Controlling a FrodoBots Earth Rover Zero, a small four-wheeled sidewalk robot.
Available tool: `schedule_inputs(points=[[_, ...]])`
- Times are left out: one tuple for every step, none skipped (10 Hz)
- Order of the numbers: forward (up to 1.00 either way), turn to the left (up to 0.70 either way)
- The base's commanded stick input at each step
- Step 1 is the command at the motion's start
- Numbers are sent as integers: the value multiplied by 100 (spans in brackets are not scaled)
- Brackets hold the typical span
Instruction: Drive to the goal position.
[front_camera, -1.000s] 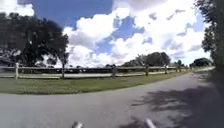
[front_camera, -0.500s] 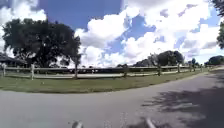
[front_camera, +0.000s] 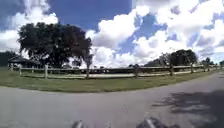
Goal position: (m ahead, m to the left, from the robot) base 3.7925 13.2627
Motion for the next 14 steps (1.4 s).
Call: schedule_inputs(points=[[0,70],[0,70],[0,70],[0,70],[0,70],[0,70],[0,70],[0,70],[0,70],[0,70],[0,70],[0,70],[0,70],[0,70]])
